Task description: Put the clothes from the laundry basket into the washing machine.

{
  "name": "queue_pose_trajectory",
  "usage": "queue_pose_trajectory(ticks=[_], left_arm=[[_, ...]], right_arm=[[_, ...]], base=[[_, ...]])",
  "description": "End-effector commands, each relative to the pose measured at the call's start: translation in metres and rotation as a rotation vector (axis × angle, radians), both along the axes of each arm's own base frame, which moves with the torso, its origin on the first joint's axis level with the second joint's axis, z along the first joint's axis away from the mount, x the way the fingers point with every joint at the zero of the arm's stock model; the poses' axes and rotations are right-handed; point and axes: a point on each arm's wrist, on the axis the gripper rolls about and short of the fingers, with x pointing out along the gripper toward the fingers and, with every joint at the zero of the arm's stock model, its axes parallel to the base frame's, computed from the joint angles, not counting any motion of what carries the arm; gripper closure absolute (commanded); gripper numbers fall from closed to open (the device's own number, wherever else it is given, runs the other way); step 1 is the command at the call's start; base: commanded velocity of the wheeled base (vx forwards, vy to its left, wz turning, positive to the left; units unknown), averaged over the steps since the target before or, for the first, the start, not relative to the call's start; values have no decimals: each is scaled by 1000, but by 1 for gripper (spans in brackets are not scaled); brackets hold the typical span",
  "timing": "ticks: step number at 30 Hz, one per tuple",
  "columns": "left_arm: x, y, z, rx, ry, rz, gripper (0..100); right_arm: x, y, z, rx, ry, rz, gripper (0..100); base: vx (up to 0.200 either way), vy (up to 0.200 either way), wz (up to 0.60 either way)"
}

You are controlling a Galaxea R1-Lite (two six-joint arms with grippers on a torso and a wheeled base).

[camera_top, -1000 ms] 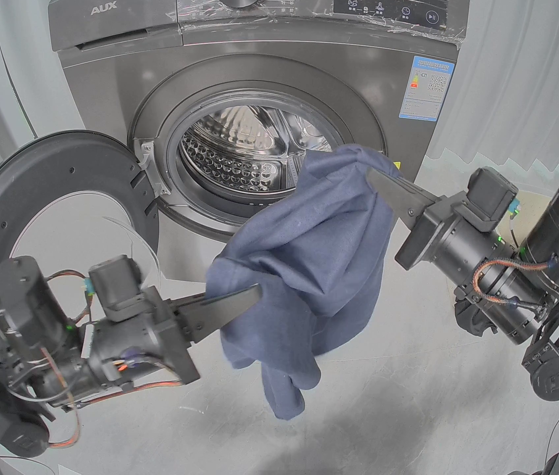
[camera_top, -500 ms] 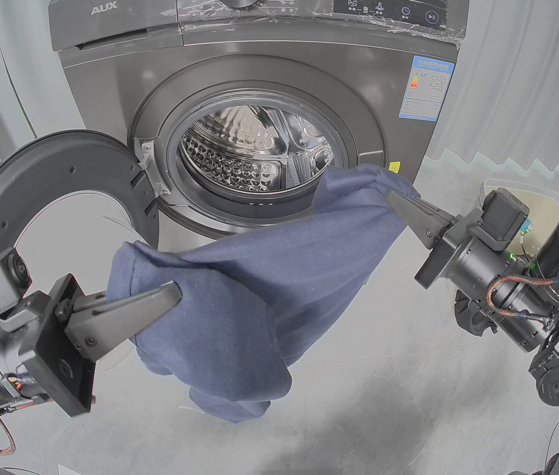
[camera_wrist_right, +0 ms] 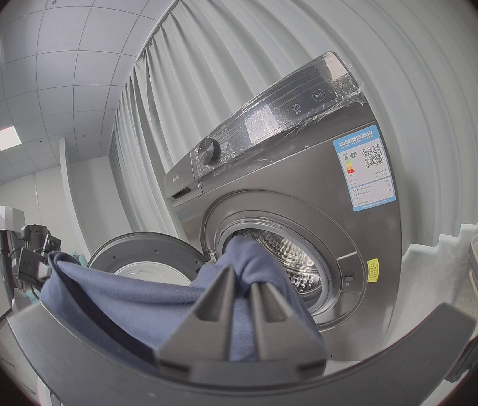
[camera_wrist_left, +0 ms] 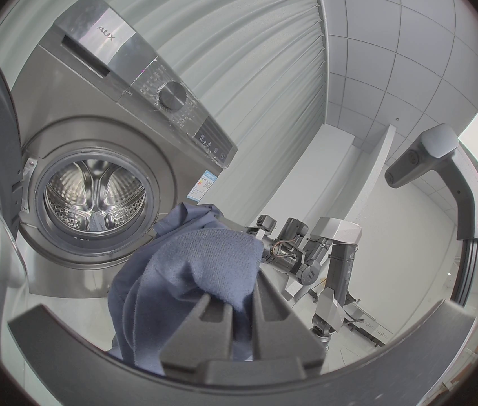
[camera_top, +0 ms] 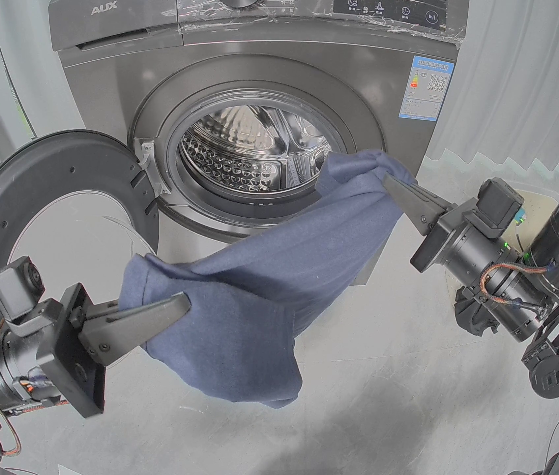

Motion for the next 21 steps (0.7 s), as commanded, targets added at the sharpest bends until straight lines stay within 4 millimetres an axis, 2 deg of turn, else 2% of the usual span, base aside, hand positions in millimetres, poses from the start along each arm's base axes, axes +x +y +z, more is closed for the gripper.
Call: queue_pose_trajectory(ticks=[1, 4, 5, 6, 7, 15, 21], left_arm=[[13, -2, -6, 19, 29, 33, 100], [15, -3, 0, 4, 7, 39, 100], [15, -3, 0, 4, 7, 39, 100], [15, -3, 2, -2, -2, 41, 100], [16, -3, 4, -5, -7, 39, 100], [20, -7, 9, -21, -19, 57, 100], [25, -10, 4, -4, 3, 65, 100]], right_arm=[[-1, -1, -5, -15, 25, -4, 0], [-7, -7, -36, -96, 133, -6, 0], [-7, -7, -36, -96, 133, -6, 0], [-9, -8, -54, -145, 190, -4, 0], [-11, -7, -60, -161, 209, 3, 0], [-24, -5, -62, -174, 221, 47, 0], [-33, 12, -63, -180, 214, 122, 0]], base=[[0, 0, 0], [0, 0, 0], [0, 0, 0], [0, 0, 0], [0, 0, 0], [0, 0, 0], [0, 0, 0]])
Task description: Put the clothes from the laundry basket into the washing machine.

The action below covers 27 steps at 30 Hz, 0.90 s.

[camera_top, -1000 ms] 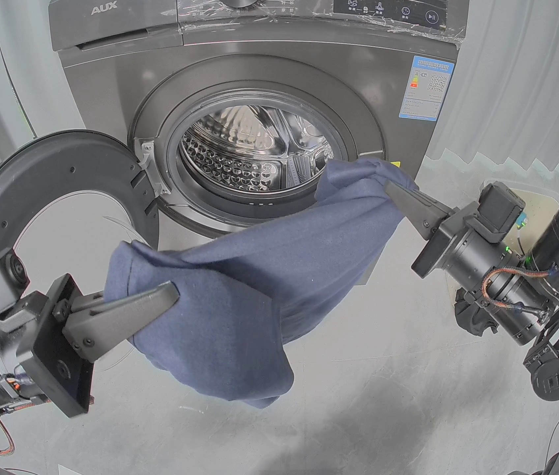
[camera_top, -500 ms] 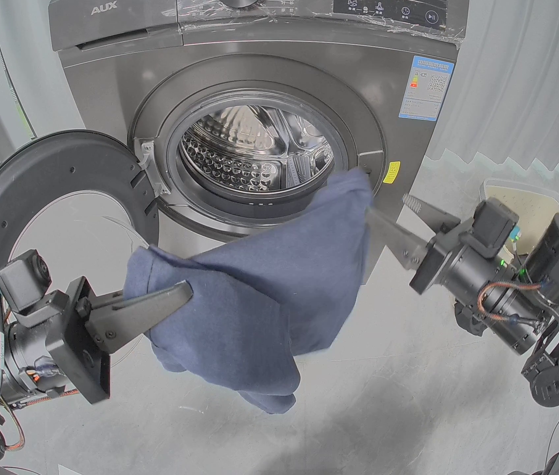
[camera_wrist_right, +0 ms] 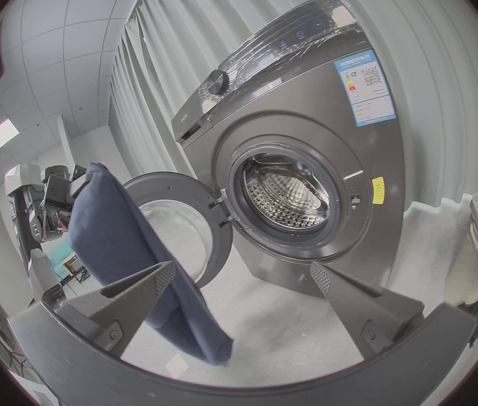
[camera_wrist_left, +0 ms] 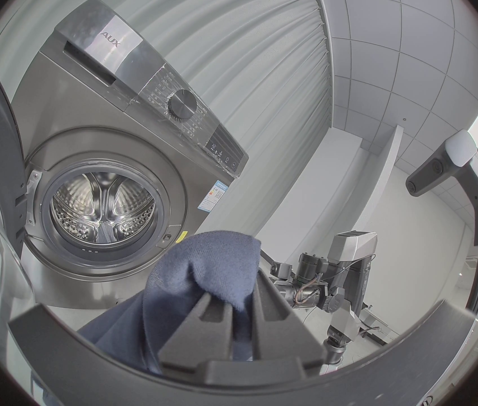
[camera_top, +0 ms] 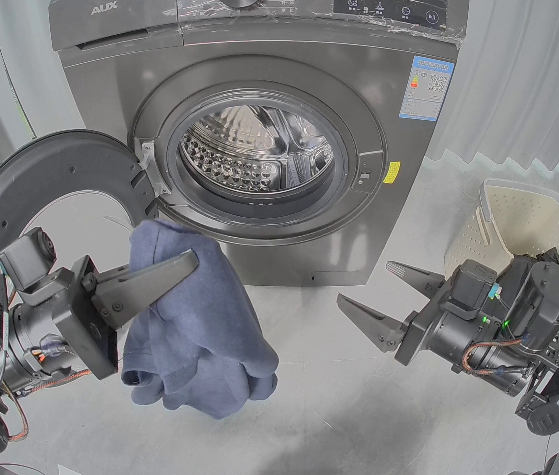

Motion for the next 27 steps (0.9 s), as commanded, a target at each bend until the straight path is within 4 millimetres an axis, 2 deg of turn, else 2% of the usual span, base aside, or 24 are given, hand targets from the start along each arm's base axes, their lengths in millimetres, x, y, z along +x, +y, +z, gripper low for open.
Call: queue_pose_trajectory(ticks=[1, 18, 23, 27], left_arm=[[5, -4, -7, 22, 24, 1, 100], [10, -5, -12, 49, 21, 16, 100], [10, -5, -11, 48, 18, 17, 100], [10, -4, -11, 47, 17, 20, 100]], right_arm=[[-5, 11, -2, -1, 4, 44, 0], [-9, 32, -14, -28, 31, 114, 0], [-13, 48, -23, -29, 56, 164, 0], [-20, 58, -21, 30, 67, 196, 0]], base=[[0, 0, 0], [0, 0, 0], [0, 0, 0], [0, 0, 0]])
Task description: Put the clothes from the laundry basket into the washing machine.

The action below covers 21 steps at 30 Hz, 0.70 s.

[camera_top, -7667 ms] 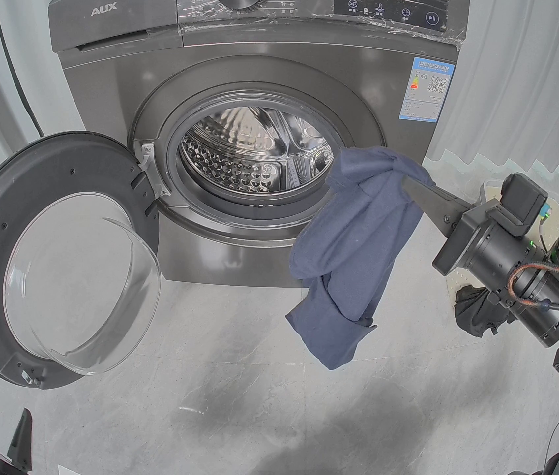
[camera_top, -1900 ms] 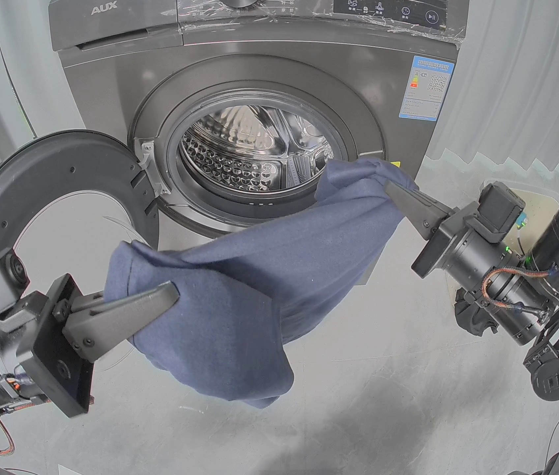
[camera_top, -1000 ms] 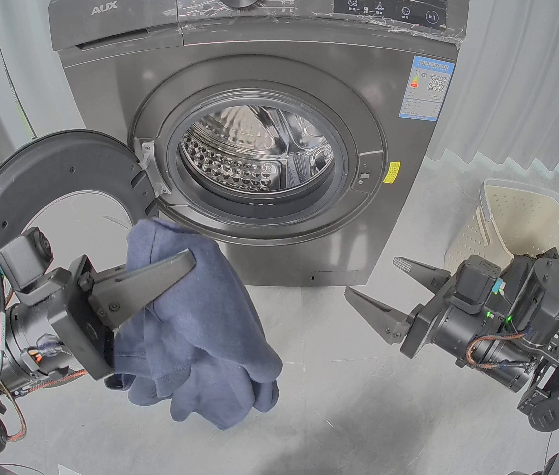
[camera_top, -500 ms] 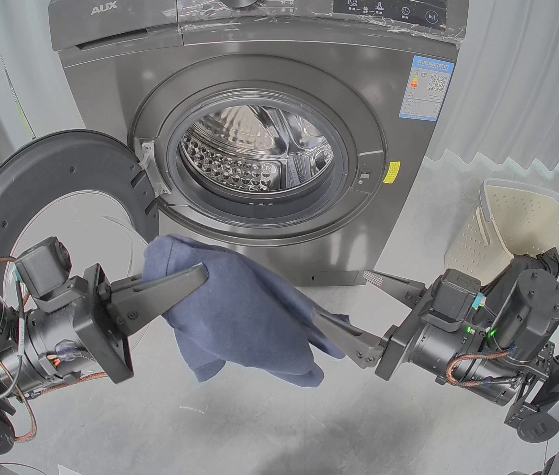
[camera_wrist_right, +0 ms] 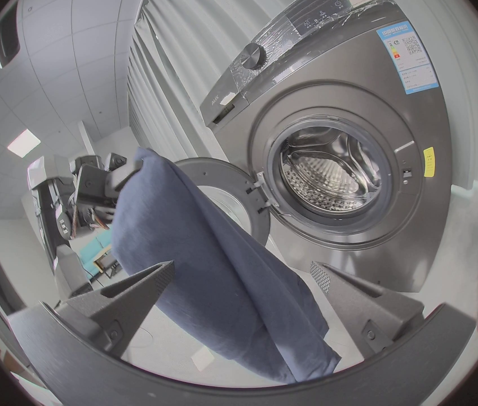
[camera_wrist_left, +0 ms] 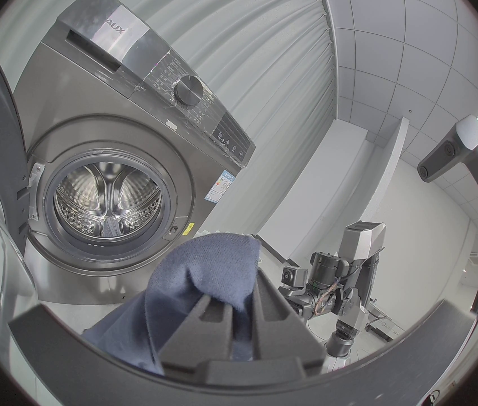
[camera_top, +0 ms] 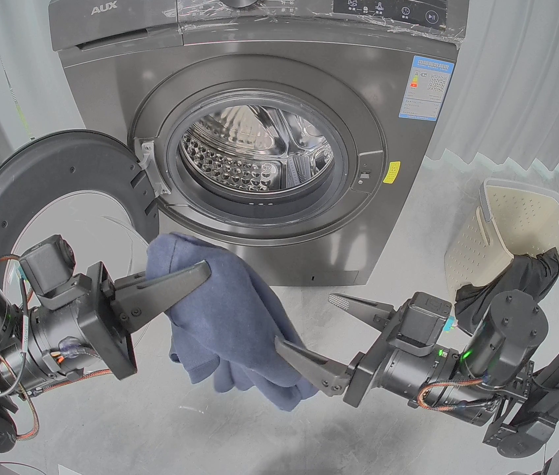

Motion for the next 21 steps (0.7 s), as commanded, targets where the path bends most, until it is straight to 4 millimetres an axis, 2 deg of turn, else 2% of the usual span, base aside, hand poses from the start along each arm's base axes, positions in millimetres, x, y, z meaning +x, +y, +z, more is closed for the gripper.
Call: queue_pose_trajectory(ticks=[1, 10, 21], left_arm=[[1, 0, 1, -2, -3, 1, 100], [1, 0, 4, -11, -17, 4, 100], [4, 2, 4, -11, -17, 16, 100]], right_arm=[[-8, 13, -6, 21, 25, 47, 0], [-19, 19, -28, 26, 173, 62, 0], [-20, 18, -30, 2, 153, 63, 0]], base=[[0, 0, 0], [0, 0, 0], [0, 0, 0]])
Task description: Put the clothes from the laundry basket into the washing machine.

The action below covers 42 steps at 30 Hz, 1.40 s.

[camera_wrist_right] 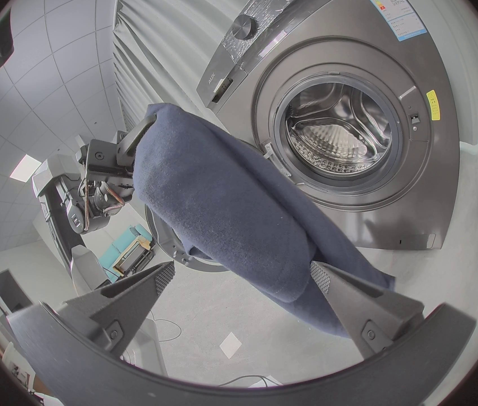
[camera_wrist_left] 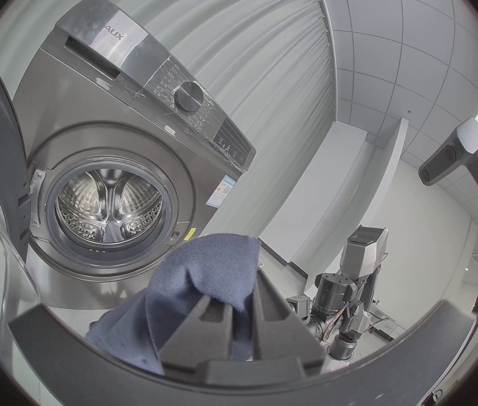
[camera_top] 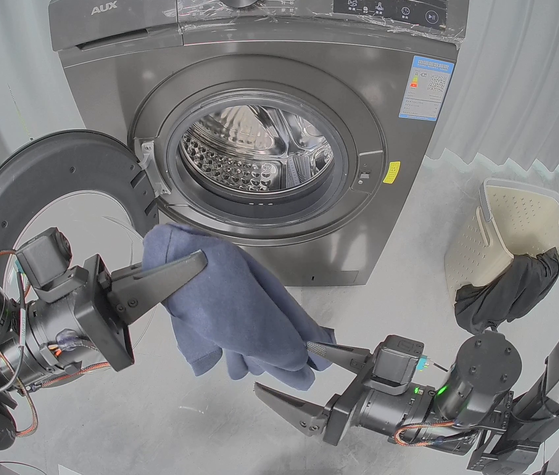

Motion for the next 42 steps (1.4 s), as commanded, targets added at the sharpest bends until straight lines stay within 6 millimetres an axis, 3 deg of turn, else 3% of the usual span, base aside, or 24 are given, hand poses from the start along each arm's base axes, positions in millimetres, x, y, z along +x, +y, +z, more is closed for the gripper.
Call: queue_pose_trajectory(ticks=[1, 9, 19, 27, 35, 42], left_arm=[[1, 0, 0, 1, 1, 4, 100], [3, 0, 3, -12, -5, 29, 100], [2, 0, 4, -15, -10, 31, 100], [3, 0, 5, -16, -11, 31, 100], [3, 0, 4, -15, -8, 32, 100], [3, 0, 4, -14, -7, 31, 100]], right_arm=[[0, 0, -2, -11, -4, 1, 0], [2, 3, -4, -13, -4, 0, 0], [17, 25, -15, 14, 36, -10, 0], [30, 33, -11, 60, 24, -26, 0], [38, 11, 9, 70, -48, -88, 0], [30, -11, 30, 97, -94, -113, 0]], base=[[0, 0, 0], [0, 0, 0], [0, 0, 0], [0, 0, 0], [0, 0, 0], [0, 0, 0]])
